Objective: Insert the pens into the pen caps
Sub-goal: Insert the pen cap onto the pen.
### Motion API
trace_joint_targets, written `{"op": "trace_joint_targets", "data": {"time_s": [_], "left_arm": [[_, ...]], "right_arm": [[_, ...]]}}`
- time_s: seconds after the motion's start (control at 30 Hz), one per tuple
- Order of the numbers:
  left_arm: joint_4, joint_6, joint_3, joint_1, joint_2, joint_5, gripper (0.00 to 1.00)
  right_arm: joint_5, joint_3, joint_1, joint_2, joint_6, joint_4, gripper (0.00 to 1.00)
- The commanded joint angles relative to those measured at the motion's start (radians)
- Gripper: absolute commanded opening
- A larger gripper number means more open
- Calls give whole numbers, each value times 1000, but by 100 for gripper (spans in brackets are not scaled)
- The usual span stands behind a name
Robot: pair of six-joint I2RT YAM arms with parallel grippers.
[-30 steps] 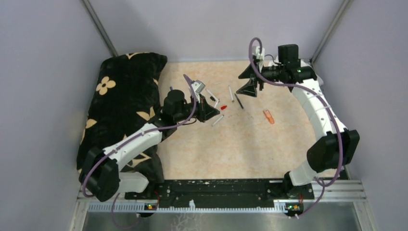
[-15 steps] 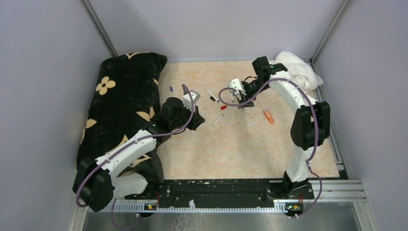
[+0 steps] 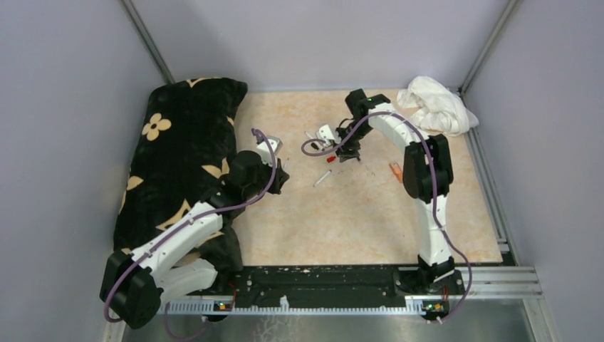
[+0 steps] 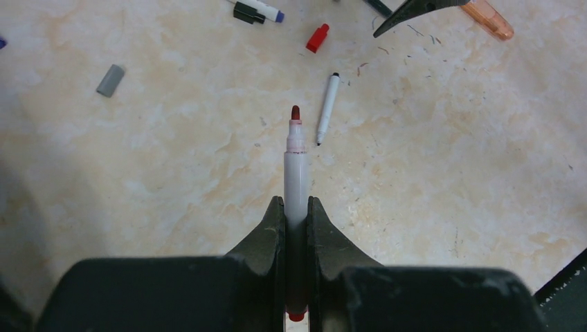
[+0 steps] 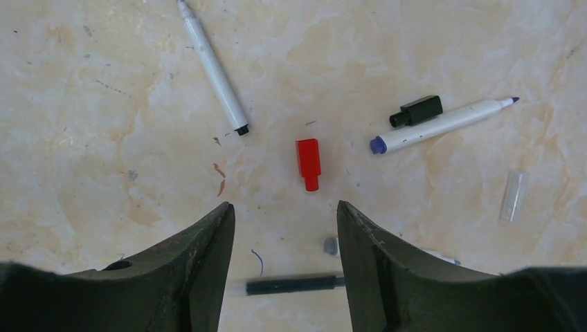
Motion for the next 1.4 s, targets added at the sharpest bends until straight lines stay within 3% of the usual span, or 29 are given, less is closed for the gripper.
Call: {"op": "trace_joint_targets", "data": {"time_s": [0.0, 1.03, 1.37], "left_arm": [[12, -16, -37, 14, -36, -71, 0], [82, 16, -53, 142, 39, 91, 0], [91, 27, -59, 178, 39, 143, 0]], "right_arm": [[47, 56, 32, 41, 1, 9, 53], [140, 203, 104, 235, 69, -25, 36], [191, 186, 110, 244, 94, -39, 24]]}}
